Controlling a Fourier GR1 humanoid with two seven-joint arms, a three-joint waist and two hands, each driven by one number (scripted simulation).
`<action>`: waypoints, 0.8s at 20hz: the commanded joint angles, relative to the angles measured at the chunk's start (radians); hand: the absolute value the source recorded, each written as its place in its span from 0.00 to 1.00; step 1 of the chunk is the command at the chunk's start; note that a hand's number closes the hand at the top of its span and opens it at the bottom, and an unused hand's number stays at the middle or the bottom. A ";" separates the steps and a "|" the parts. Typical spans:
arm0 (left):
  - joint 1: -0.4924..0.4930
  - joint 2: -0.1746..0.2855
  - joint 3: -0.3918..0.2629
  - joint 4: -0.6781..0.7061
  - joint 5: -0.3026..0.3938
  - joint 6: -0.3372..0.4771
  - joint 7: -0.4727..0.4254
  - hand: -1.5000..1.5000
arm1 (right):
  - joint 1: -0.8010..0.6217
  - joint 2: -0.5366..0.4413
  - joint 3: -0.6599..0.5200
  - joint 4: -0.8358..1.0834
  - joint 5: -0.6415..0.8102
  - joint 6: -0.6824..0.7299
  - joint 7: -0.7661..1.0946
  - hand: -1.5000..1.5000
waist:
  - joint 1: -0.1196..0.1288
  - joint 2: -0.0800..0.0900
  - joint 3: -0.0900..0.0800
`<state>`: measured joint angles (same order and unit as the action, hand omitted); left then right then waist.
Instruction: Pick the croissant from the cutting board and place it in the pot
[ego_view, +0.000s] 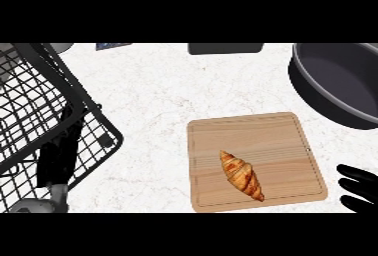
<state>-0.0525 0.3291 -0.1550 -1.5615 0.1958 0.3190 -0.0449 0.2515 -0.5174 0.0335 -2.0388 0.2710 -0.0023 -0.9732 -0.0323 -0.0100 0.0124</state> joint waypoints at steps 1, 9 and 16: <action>0.023 -0.085 -0.037 -0.027 0.011 0.010 -0.055 0.50 | 0.121 -0.018 -0.003 -0.053 0.196 -0.082 0.017 0.00 | 0.002 0.003 -0.014; 0.046 -0.086 -0.029 -0.041 -0.005 0.000 -0.066 0.50 | 0.286 -0.030 0.101 -0.172 0.705 -0.113 0.340 0.00 | 0.011 0.004 -0.017; 0.009 -0.120 -0.027 0.009 -0.030 -0.019 -0.102 0.50 | 0.274 0.137 0.371 -0.128 1.040 -0.074 0.543 0.00 | 0.027 0.009 -0.014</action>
<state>-0.0698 0.2980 -0.1432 -1.5652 0.1711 0.2924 -0.0333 0.5058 -0.4562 0.2733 -2.1797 1.1427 -0.0806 -0.5211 -0.0075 -0.0019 0.0091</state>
